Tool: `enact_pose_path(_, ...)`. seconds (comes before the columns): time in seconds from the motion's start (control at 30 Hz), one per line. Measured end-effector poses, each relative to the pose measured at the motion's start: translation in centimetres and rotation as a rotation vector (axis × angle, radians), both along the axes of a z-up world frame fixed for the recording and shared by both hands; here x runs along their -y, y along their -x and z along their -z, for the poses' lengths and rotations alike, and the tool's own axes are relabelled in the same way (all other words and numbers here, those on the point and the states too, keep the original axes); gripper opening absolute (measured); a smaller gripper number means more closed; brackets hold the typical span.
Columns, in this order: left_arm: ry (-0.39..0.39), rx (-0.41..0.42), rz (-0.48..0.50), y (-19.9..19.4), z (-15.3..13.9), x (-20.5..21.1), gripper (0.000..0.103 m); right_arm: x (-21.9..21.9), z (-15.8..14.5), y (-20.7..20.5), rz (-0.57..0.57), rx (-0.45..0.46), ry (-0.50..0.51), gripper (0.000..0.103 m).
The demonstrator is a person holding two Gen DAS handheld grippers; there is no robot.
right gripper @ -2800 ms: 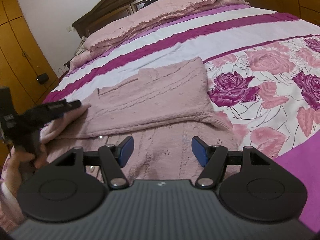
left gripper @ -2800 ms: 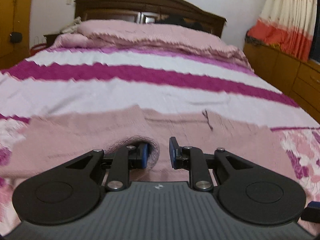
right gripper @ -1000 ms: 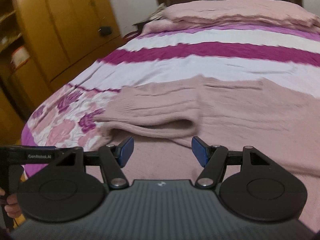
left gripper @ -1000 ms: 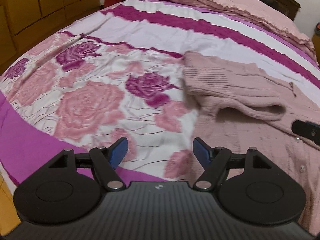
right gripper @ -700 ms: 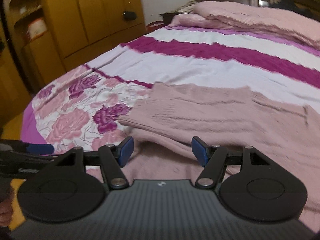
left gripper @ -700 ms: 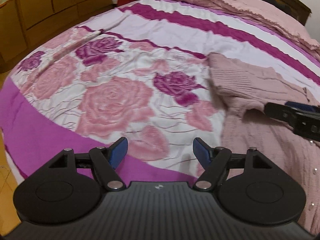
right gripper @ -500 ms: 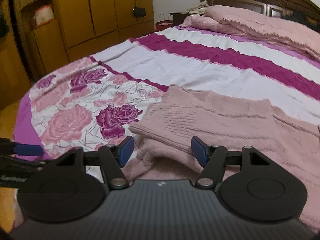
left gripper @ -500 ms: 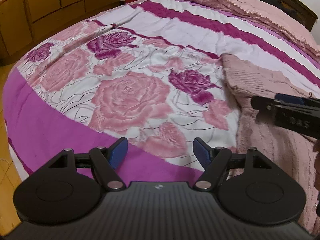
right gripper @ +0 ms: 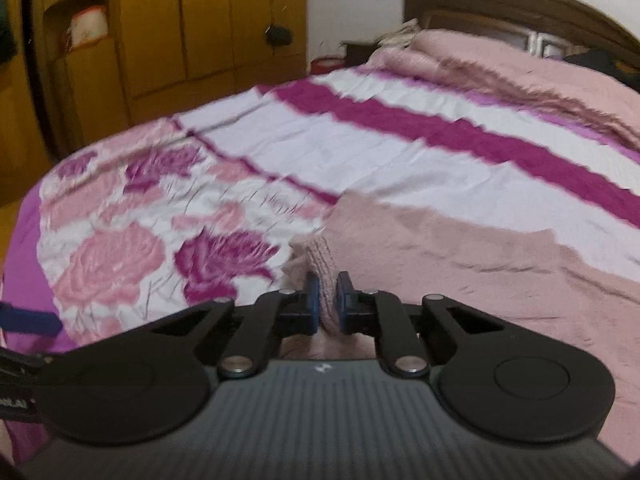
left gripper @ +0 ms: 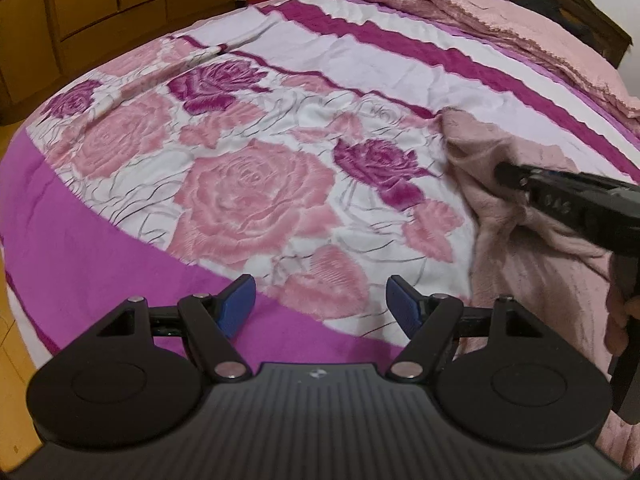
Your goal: Fold small clothes
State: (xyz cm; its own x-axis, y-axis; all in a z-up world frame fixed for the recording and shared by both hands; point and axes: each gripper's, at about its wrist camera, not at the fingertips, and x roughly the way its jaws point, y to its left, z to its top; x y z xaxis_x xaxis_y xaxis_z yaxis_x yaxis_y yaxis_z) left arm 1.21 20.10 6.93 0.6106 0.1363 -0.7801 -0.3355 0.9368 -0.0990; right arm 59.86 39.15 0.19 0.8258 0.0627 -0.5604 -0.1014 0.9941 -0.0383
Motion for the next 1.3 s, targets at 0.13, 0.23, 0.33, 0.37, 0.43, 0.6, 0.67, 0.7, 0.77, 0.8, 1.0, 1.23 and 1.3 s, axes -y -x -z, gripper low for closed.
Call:
enact_pose_path(0.13,-0.018,0.029,0.043,-1.0,-1.0,1.2,0.078,2.8,-2.9,1.8,0.073,0.087,-0.062,0.011)
enact_pose_path(0.23,-0.033,0.059,0.082,-1.9,-2.1,2.4,0.078,5.5,-5.0,3.5,0.135,0.156,-0.105,0.011)
enact_pose_path(0.33,-0.041,0.088,0.122,-2.9,-3.0,3.7,0.078,8.3,-6.7,5.4,0.200,0.209,-0.135,0.011)
enact_pose_path(0.37,-0.042,0.096,0.135,-3.2,-3.2,4.2,0.078,9.3,-7.2,6.2,0.225,0.225,-0.141,0.011)
enact_pose_path(0.43,-0.038,0.110,0.159,-3.9,-3.5,4.9,0.078,11.1,-7.8,7.3,0.261,0.243,-0.154,0.011)
enact_pose_path(0.6,0.003,0.128,0.202,-5.8,-3.1,6.4,0.078,14.9,-8.6,10.1,0.379,0.284,-0.155,0.011)
enact_pose_path(0.67,-0.006,0.130,0.224,-6.5,-3.0,7.1,0.078,16.3,-8.6,11.2,0.431,0.296,-0.159,0.011)
enact_pose_path(0.7,-0.016,0.132,0.239,-6.9,-3.0,7.5,0.078,17.2,-8.5,11.7,0.459,0.298,-0.167,0.011)
enact_pose_path(0.77,-0.030,0.135,0.263,-7.6,-2.9,8.2,0.078,18.9,-8.3,12.8,0.511,0.297,-0.186,0.011)
enact_pose_path(0.8,-0.032,0.137,0.279,-8.0,-2.7,8.5,0.078,19.8,-8.0,13.1,0.539,0.296,-0.196,0.011)
enact_pose_path(1.0,0.045,0.157,0.330,-10.1,-2.0,9.6,0.078,24.1,-6.5,15.0,0.671,0.293,-0.288,0.011)
enact_pose_path(1.23,0.001,0.083,0.357,-13.2,0.9,10.9,0.078,25.8,-3.4,16.4,0.670,0.205,-0.262,0.012)
enact_pose_path(1.3,-0.044,0.056,0.356,-13.6,1.9,11.1,0.078,26.7,-1.3,16.8,0.681,0.117,-0.286,0.014)
